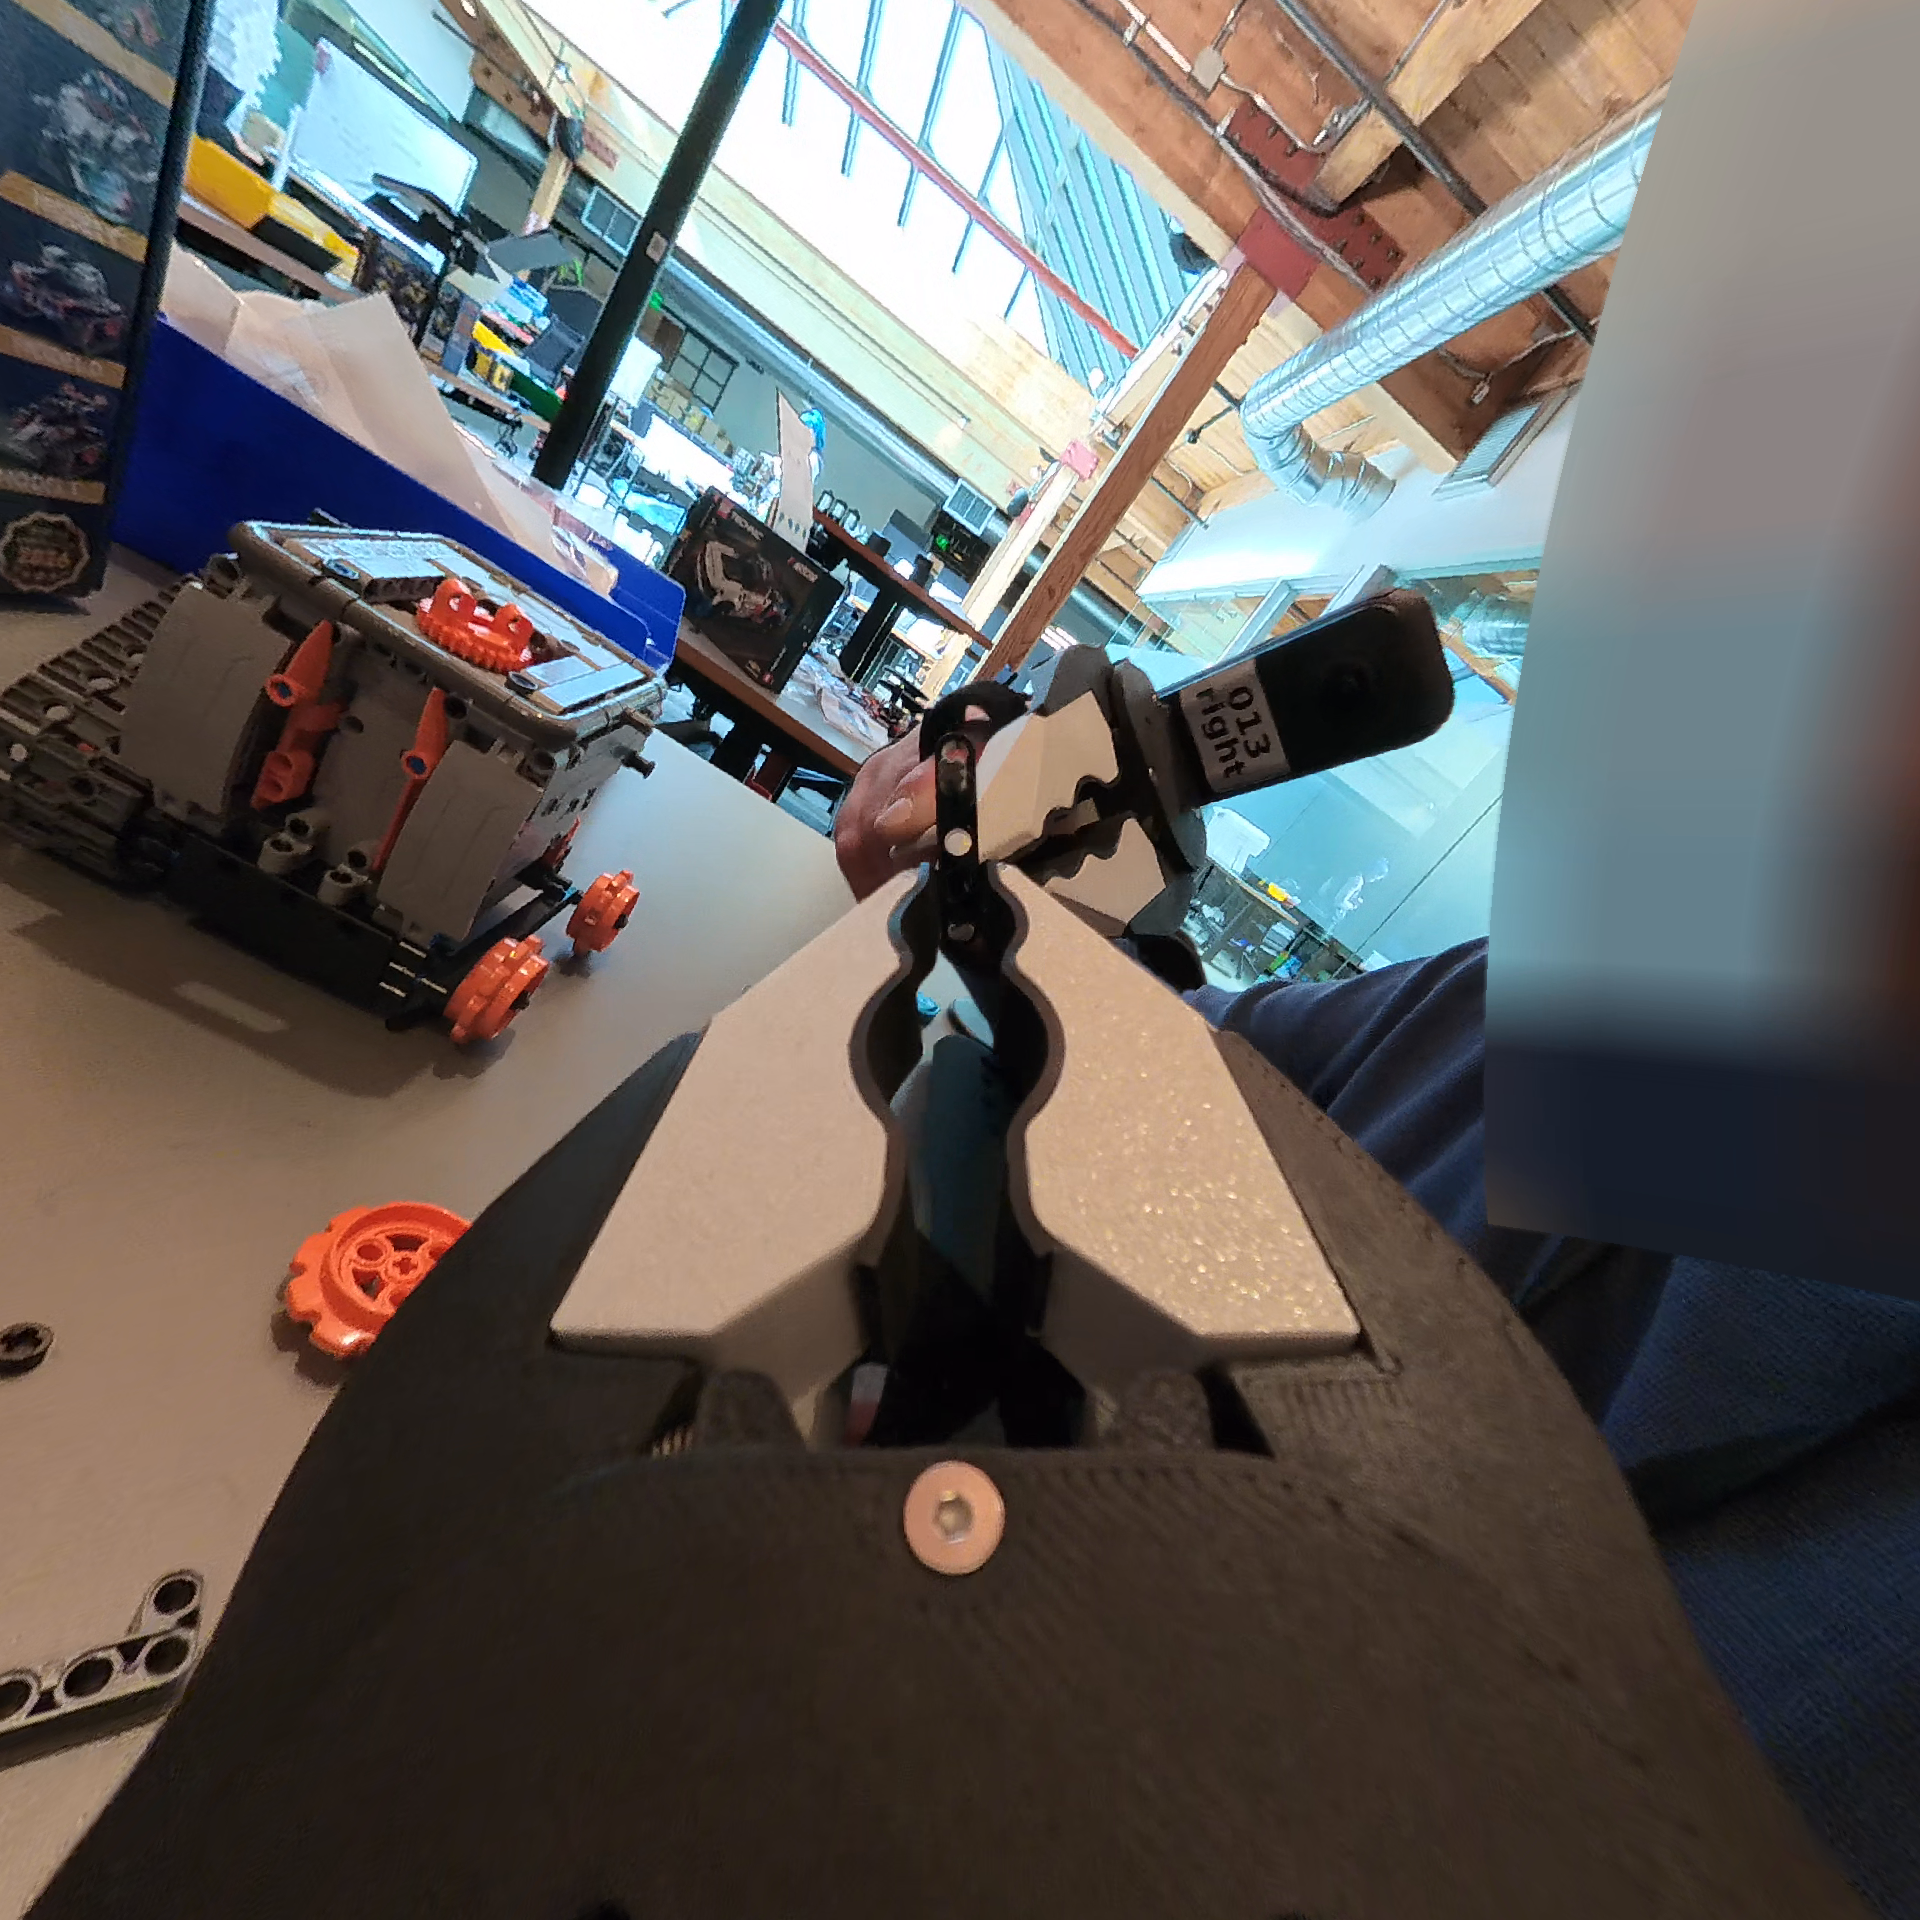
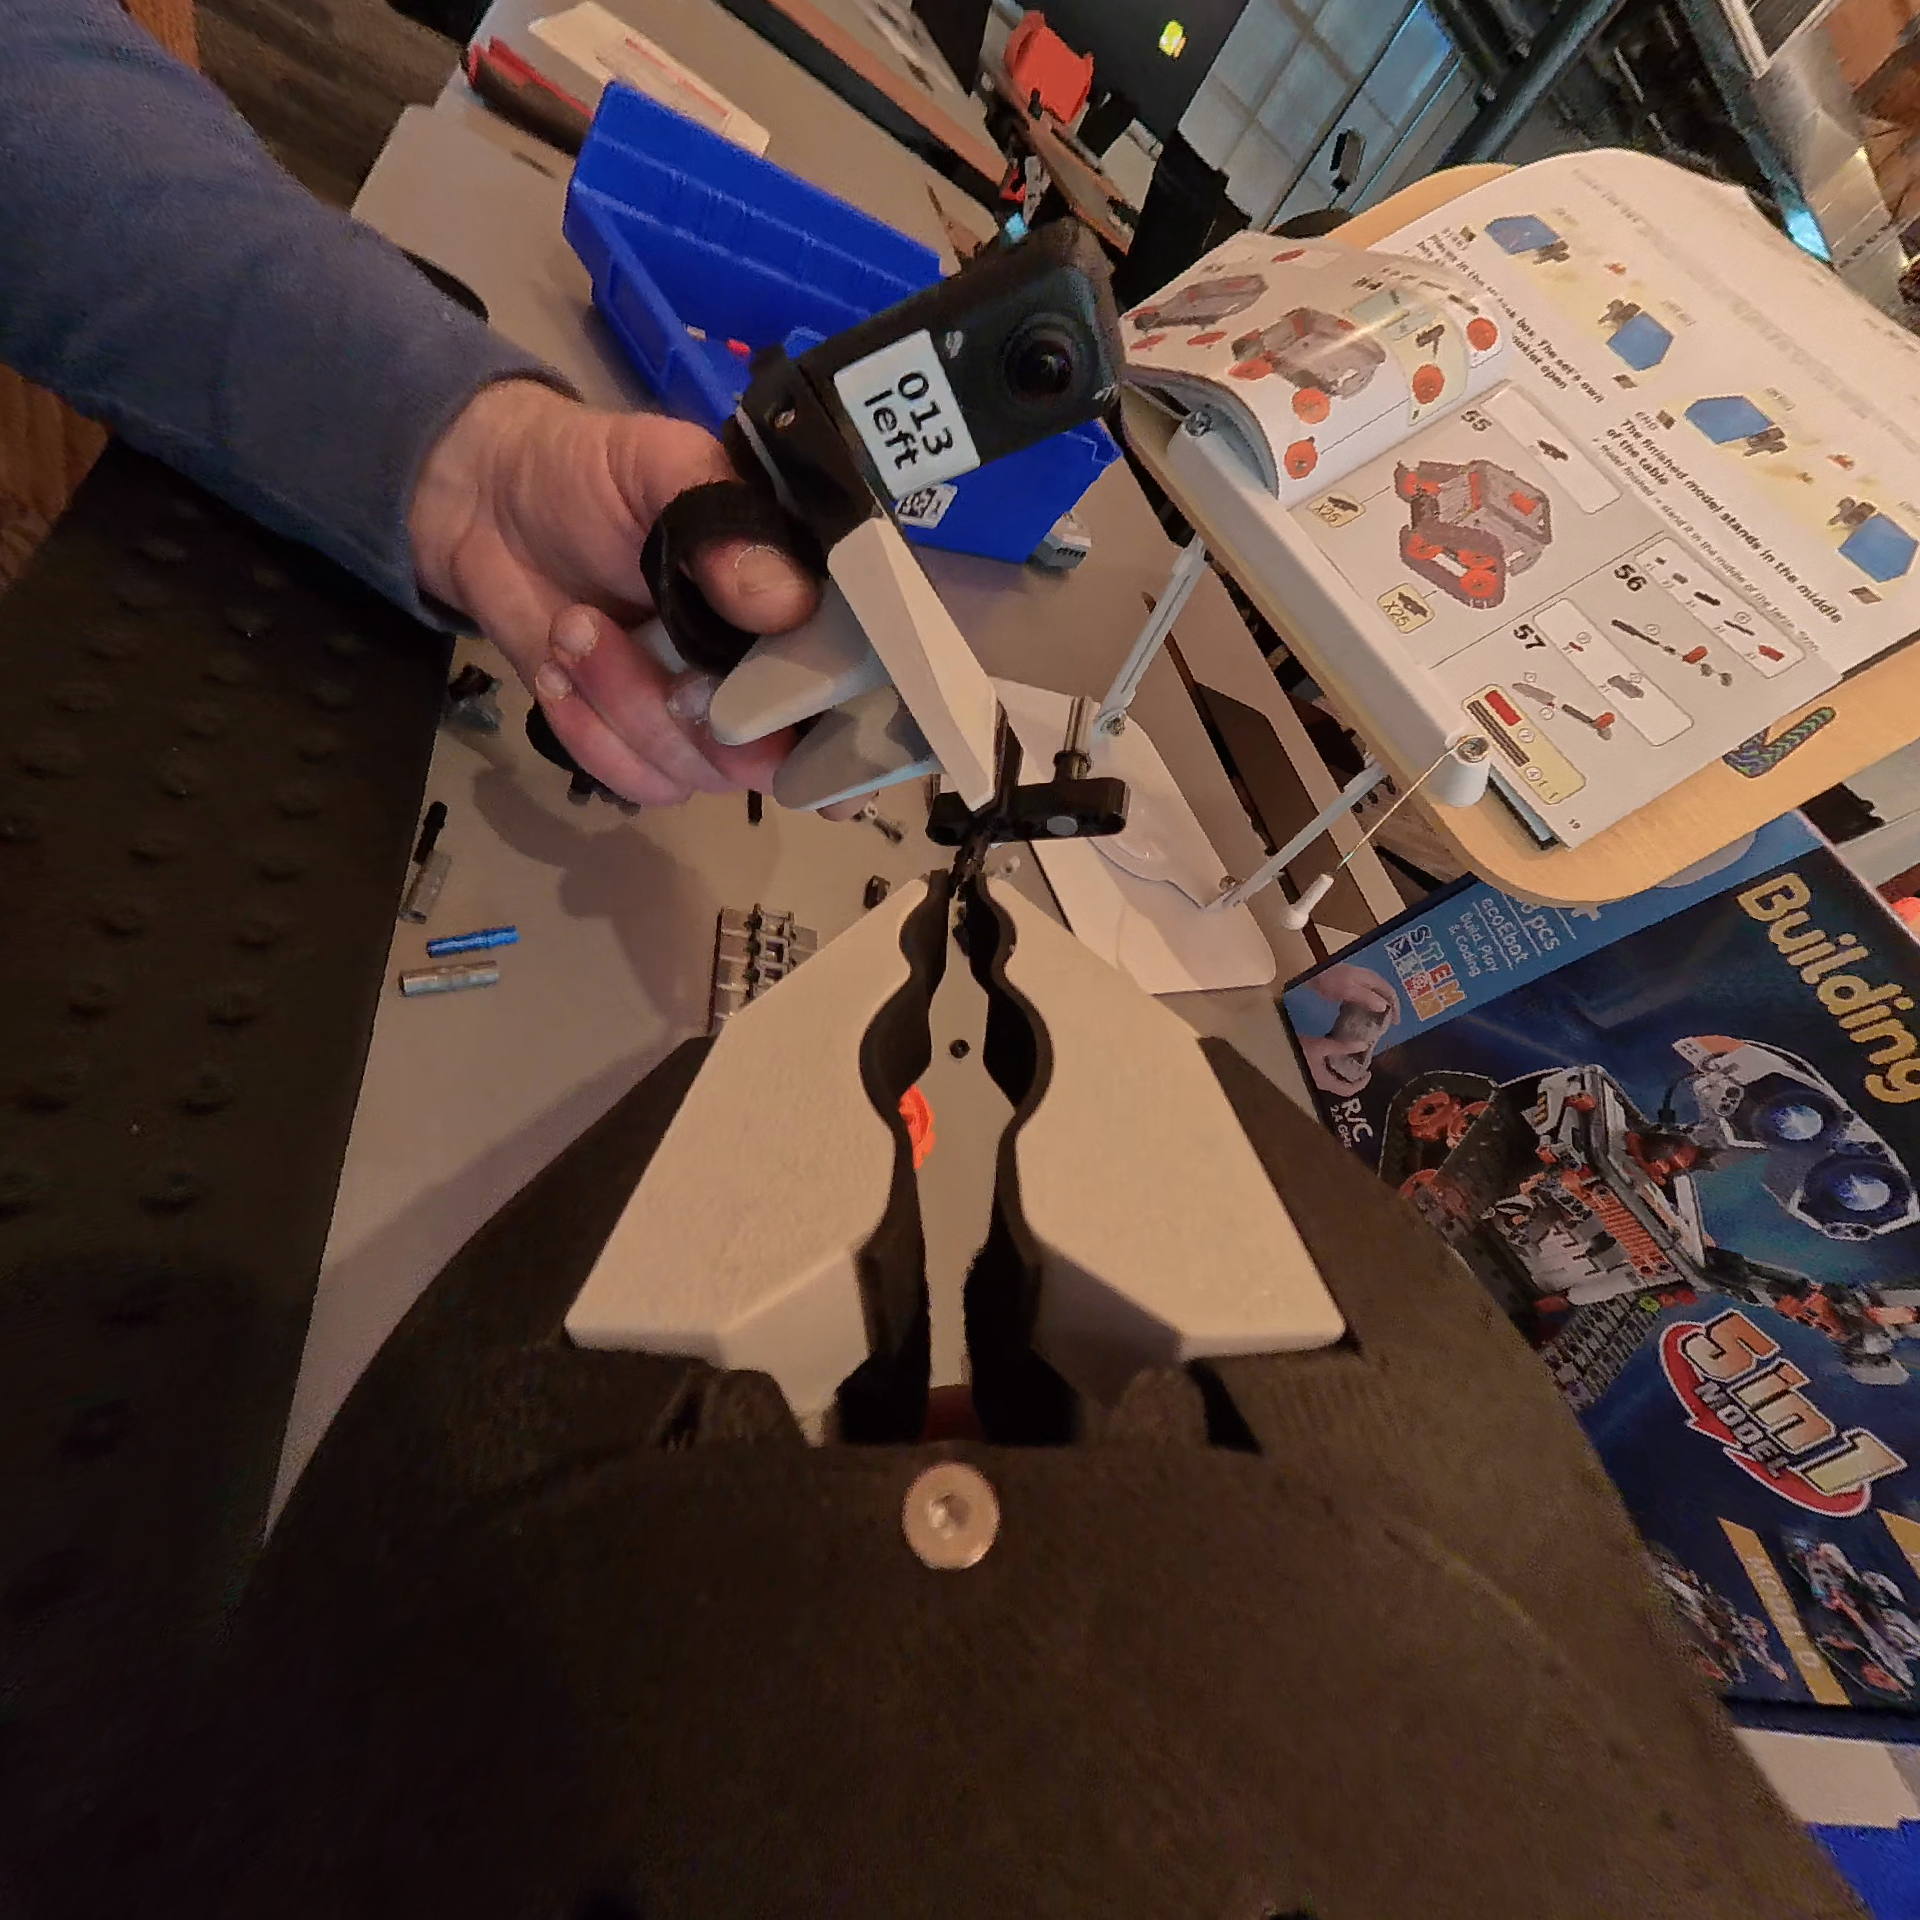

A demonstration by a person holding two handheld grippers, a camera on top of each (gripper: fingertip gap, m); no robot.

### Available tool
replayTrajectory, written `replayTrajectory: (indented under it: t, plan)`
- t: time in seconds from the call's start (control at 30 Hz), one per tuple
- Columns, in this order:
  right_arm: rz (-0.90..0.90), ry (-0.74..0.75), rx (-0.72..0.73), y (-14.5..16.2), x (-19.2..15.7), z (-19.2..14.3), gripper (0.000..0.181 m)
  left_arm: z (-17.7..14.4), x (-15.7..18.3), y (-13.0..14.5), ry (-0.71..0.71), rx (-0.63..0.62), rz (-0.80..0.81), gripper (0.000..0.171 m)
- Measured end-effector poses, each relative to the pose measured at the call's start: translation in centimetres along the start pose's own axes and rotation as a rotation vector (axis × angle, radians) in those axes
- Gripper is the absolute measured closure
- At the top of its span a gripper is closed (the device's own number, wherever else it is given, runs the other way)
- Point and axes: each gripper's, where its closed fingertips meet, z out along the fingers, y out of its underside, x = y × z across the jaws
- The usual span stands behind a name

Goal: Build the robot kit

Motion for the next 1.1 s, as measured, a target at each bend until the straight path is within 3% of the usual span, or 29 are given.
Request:
replayTrajectory:
  t: [0.83,1.1]
  plan:
    - [-0.141,-0.086,-0.131,2.4,-1.9,0.2,0.181,0.1,-0.9,3.0,-0.054,-0.226,0.087,0.165]
    - [-0.089,-0.075,-0.113,2.6,-1.7,0.5,0.181,0.3,-1.3,3.0,-0.073,-0.187,0.063,0.165]
